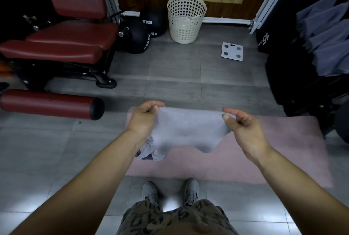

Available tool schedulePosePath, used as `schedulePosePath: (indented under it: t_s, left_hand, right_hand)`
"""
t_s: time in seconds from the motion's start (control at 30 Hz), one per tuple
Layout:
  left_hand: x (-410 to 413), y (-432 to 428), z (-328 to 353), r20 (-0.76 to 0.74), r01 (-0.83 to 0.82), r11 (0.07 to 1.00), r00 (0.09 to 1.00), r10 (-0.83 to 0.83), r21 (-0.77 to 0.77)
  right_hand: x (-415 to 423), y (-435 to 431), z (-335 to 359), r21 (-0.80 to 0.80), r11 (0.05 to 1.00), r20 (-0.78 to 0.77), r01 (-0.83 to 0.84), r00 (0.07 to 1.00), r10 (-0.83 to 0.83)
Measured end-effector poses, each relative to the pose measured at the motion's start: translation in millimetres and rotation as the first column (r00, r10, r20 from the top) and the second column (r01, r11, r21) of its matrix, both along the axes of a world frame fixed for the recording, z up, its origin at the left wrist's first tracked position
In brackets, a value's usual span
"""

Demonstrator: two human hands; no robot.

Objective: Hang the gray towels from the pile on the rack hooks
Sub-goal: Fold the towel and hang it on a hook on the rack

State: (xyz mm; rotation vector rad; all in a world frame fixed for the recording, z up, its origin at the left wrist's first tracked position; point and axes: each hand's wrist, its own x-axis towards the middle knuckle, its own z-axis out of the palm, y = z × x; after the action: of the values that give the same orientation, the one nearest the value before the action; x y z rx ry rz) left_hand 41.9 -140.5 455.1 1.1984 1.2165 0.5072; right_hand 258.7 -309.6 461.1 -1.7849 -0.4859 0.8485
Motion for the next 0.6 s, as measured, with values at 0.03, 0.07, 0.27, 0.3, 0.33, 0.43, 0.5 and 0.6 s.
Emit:
schedulePosePath:
  t_s: [0.03,0.07,0.27,0.3,0.33,0.43,0.5,0.6]
  left_hand:
    - [-2,3,0,-0.019,0.09,0.996,0.996,-0.09,0.002]
    - [-3,4,3,-0.054,0.208,0.978,0.977,-0.207,0.017]
    - [-4,11,2,-0.402,0.652,0.727,0.738,-0.542,0.218]
    - [-5,12,0,-0.432,0.668,0.704,0.724,-0.538,0.243]
    - [-5,13,-1,-0.476,0.685,0.677,0.706,-0.524,0.27]
    - [-6,12,-8,-0.587,0.732,0.626,0.639,-0.496,0.268]
    - [-7,13,-10,-0.596,0.723,0.65,0.635,-0.492,0.234]
    - [-8,16,-11,-0.555,0.722,0.666,0.638,-0.534,0.189]
  right_hand:
    - [3,-2,1,-0.029,0.997,-0.021,-0.068,0.998,0.067]
    - [5,-3,1,-0.074,0.988,-0.023,-0.135,0.991,0.134]
    - [16,-3,-4,-0.48,0.823,0.302,-0.304,0.823,0.481]
    - [18,-5,-4,-0.514,0.797,0.316,-0.318,0.793,0.52]
    - [20,-6,-4,-0.533,0.78,0.324,-0.327,0.773,0.545]
    - [20,-9,-2,-0.568,0.76,0.382,-0.318,0.715,0.585]
    - [20,-9,0,-0.575,0.754,0.4,-0.317,0.694,0.598]
    - [21,-11,0,-0.512,0.797,0.377,-0.32,0.75,0.543]
